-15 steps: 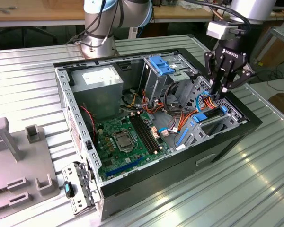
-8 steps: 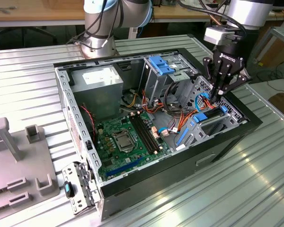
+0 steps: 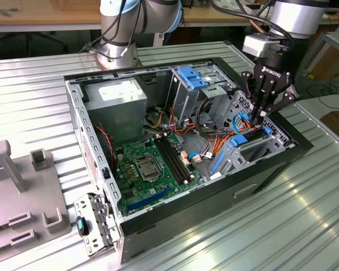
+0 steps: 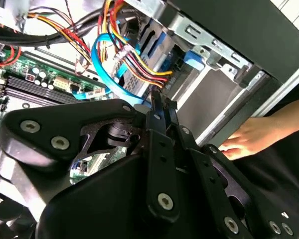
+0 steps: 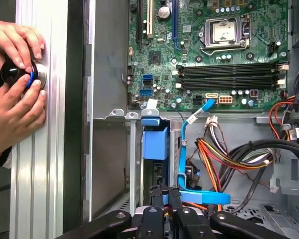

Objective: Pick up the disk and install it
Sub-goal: 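Insert the second disk wire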

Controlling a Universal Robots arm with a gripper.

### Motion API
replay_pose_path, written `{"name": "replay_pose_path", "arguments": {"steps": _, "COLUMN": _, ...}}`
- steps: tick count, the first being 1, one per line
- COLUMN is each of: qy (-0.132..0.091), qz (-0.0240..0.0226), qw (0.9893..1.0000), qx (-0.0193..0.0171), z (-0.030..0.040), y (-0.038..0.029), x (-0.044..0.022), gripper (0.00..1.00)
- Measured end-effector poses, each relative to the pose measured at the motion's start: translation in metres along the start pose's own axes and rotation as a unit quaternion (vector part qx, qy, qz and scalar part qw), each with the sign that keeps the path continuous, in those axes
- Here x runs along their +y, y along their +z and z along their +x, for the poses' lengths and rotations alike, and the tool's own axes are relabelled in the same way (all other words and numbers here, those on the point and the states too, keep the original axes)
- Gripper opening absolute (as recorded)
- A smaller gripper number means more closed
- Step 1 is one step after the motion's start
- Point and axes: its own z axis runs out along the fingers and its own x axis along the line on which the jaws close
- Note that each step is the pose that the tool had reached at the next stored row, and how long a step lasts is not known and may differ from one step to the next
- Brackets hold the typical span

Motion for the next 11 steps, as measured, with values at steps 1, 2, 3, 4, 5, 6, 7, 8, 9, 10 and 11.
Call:
{"name": "replay_pose_path", "arguments": {"steps": 1, "qy": 0.000, "qz": 0.0000, "qw": 1.0000, "qx": -0.0005, "z": 0.0030, "y": 0.0009, "x": 0.0001, "gripper": 0.16}}
{"name": "replay_pose_path", "arguments": {"steps": 2, "qy": 0.000, "qz": 0.0001, "qw": 1.0000, "qx": -0.0021, "z": 0.0066, "y": 0.0022, "x": 0.0002, "gripper": 0.16}}
{"name": "replay_pose_path", "arguments": {"steps": 3, "qy": 0.000, "qz": 0.0001, "qw": 1.0000, "qx": -0.0039, "z": 0.0071, "y": 0.0029, "x": 0.0002, "gripper": 0.16}}
{"name": "replay_pose_path", "arguments": {"steps": 4, "qy": 0.000, "qz": 0.0002, "qw": 1.0000, "qx": -0.0059, "z": 0.0070, "y": 0.0033, "x": 0.0002, "gripper": 0.16}}
{"name": "replay_pose_path", "arguments": {"steps": 5, "qy": 0.000, "qz": 0.0003, "qw": 1.0000, "qx": -0.0086, "z": 0.0069, "y": 0.0036, "x": 0.0002, "gripper": 0.16}}
{"name": "replay_pose_path", "arguments": {"steps": 6, "qy": 0.000, "qz": 0.0005, "qw": 0.9999, "qx": -0.0120, "z": 0.0068, "y": 0.0045, "x": 0.0002, "gripper": 0.16}}
{"name": "replay_pose_path", "arguments": {"steps": 7, "qy": 0.000, "qz": 0.0006, "qw": 0.9999, "qx": -0.0142, "z": 0.0068, "y": 0.0052, "x": 0.0001, "gripper": 0.16}}
{"name": "replay_pose_path", "arguments": {"steps": 8, "qy": 0.000, "qz": 0.0007, "qw": 0.9999, "qx": -0.0170, "z": 0.0073, "y": 0.0063, "x": 0.0001, "gripper": 0.16}}
{"name": "replay_pose_path", "arguments": {"steps": 9, "qy": -0.001, "qz": 0.0008, "qw": 0.9998, "qx": -0.0190, "z": 0.0078, "y": 0.0071, "x": 0.0001, "gripper": 0.16}}
{"name": "replay_pose_path", "arguments": {"steps": 10, "qy": -0.001, "qz": 0.0011, "qw": 0.9997, "qx": -0.0228, "z": 0.0084, "y": 0.0081, "x": 0.0001, "gripper": 0.16}}
{"name": "replay_pose_path", "arguments": {"steps": 11, "qy": -0.001, "qz": 0.0014, "qw": 0.9996, "qx": -0.0278, "z": 0.0088, "y": 0.0084, "x": 0.0001, "gripper": 0.16}}
